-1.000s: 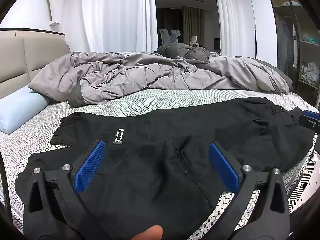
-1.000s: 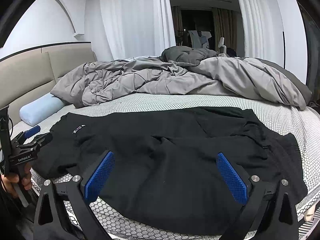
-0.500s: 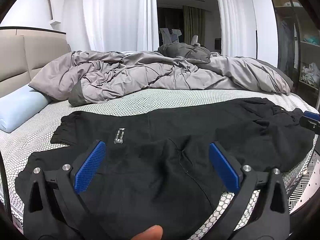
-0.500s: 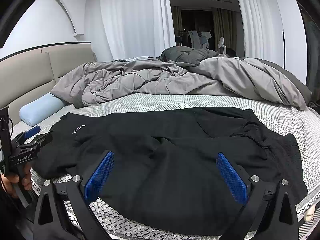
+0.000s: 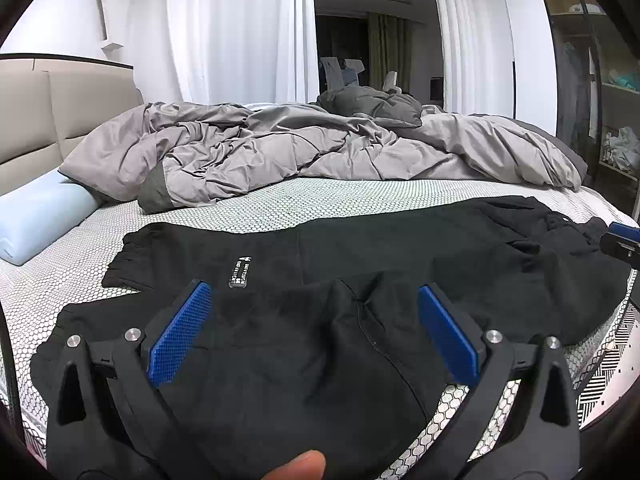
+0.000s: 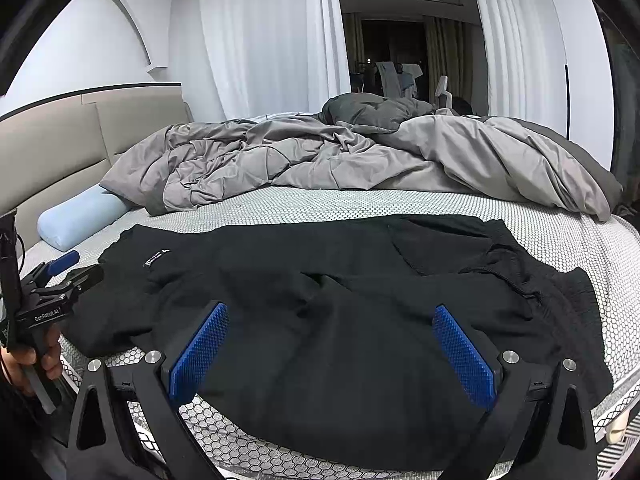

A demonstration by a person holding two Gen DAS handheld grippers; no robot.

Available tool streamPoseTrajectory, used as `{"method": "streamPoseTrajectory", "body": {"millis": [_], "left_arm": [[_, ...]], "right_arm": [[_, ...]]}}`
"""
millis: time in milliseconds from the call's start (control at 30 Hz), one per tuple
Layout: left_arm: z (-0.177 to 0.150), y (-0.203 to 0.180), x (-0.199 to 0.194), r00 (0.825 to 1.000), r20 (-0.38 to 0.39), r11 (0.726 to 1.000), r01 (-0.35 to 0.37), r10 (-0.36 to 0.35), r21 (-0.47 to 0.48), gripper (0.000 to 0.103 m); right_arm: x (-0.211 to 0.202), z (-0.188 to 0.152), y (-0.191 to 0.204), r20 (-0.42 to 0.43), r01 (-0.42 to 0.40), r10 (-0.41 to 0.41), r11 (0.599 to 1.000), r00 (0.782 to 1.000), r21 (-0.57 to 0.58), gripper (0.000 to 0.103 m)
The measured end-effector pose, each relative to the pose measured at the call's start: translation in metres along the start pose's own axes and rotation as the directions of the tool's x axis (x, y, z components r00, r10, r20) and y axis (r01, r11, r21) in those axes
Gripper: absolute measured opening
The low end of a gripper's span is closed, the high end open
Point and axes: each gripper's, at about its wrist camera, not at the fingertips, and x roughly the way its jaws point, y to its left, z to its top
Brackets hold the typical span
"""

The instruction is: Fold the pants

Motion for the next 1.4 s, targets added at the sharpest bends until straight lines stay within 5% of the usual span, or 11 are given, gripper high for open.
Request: {"method": "streamPoseTrajectory", "body": {"millis": [967,1267,1400], "left_arm": [[0.005,0.013,0.004,1.0,-0.013,0.998,-0.004,0.003,-0.064,0.102],[-0.001,0.039,-0.003,0.997,-0.057,0.995,0.041,-0.046,-0.089,0.102],[-0.011,0.059,-0.017,0.996,-0.092,0.997,-0.019,0.012,-0.079,0.102]], "right_arm": [[0.001,0.0,-0.002,-0.004,0.014,-0.014,1.0,1.0,0.002,0.103],[0.0,-0.001,-0.006,0.001,0.02,-0.02,1.0,1.0,0.01,0.103],[0.001,-0.004,-0.015,-0.021,0.013,-0.012,0.999,1.0,0.037,0.103]]}}
